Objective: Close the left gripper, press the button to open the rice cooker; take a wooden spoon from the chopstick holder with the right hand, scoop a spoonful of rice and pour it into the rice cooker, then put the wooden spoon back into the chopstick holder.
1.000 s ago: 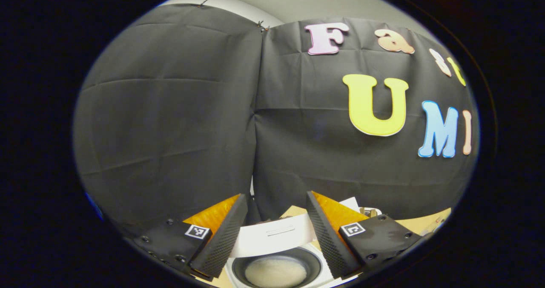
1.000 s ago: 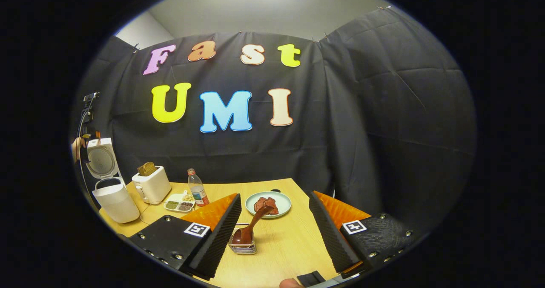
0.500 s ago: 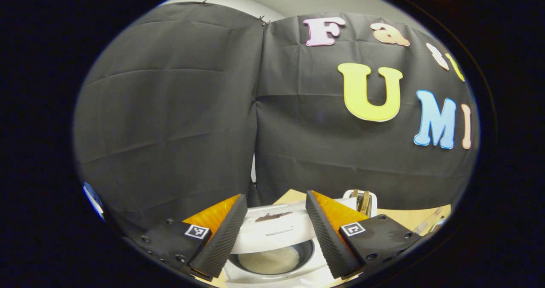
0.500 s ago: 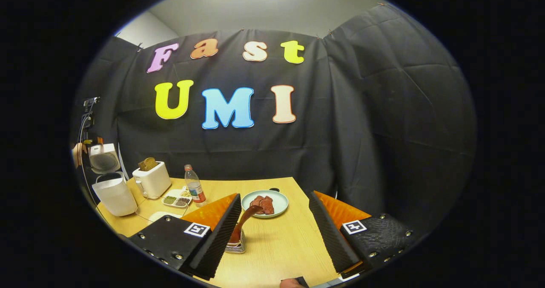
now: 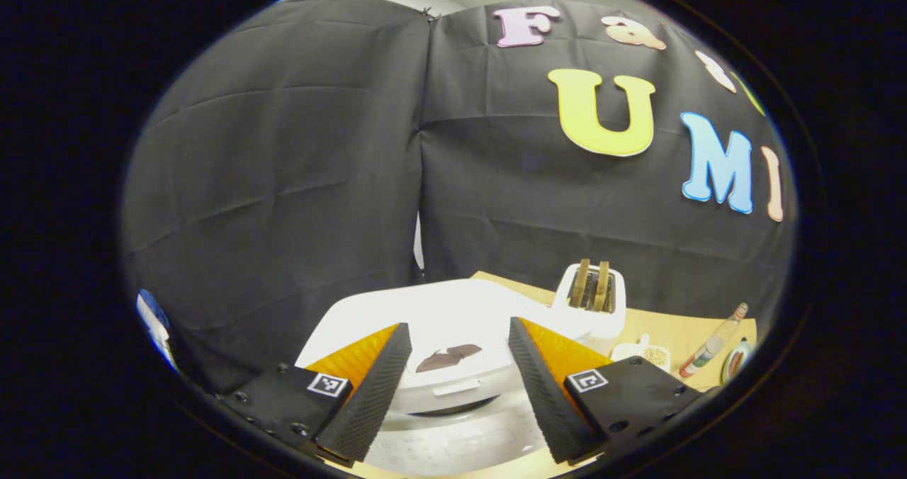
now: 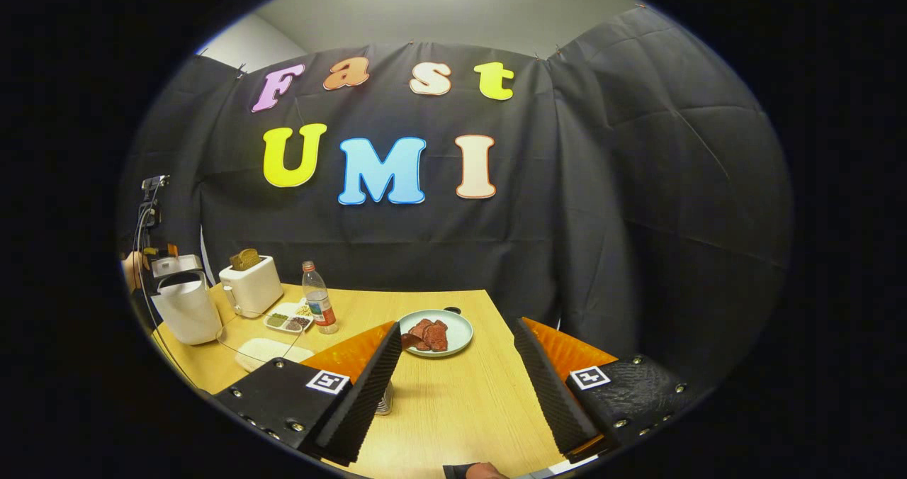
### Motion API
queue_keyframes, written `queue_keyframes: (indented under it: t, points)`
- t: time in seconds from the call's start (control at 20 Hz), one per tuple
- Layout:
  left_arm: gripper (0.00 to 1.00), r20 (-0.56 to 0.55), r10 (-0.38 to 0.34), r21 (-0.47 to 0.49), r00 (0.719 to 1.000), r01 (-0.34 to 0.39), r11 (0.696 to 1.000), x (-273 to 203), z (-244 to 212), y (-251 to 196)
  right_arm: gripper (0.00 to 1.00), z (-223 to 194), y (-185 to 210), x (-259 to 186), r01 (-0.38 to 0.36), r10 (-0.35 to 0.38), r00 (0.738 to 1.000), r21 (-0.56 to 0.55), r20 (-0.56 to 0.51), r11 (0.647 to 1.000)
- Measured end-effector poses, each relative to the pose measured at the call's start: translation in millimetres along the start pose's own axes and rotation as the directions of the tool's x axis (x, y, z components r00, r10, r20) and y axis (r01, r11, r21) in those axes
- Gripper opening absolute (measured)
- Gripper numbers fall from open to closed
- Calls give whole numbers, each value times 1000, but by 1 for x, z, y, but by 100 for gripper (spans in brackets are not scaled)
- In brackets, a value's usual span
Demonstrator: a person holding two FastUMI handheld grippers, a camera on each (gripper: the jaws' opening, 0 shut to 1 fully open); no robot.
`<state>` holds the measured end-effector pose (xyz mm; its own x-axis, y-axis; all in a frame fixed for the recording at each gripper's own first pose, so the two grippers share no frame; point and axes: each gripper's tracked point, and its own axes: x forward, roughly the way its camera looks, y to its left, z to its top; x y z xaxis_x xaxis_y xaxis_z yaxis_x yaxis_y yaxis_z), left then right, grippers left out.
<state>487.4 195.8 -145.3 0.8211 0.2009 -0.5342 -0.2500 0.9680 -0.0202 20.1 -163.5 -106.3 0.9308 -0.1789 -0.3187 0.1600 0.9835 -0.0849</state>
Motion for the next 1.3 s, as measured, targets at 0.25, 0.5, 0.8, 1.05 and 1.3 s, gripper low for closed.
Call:
queue_keyframes:
  t: [0.25, 0.5, 0.8, 1.05, 1.3]
  points:
    - [97, -42, 11, 21, 999, -11, 1000, 2, -6, -1, 98, -7, -6, 1, -3, 3, 1000, -3, -18, 1000]
    - [96, -78, 15, 48, 997, -12, 999, 2, -7, -1, 97, -11, -6, 4, -7, 7, 1000, -10, -27, 1000]
    - [93, -123, 2, 72, 992, 7, 997, 0, -18, 0, 98, -13, 3, 3, -17, 16, 999, -24, -29, 1000]
    - [99, -145, -14, 53, 989, 21, 998, -1, -23, -3, 98, -15, 16, 5, -33, 33, 999, -15, -25, 999]
    - [98, -100, -52, 44, 994, 57, 997, -3, -16, -1, 97, -4, 50, 1, -88, 88, 996, 38, -6, 995]
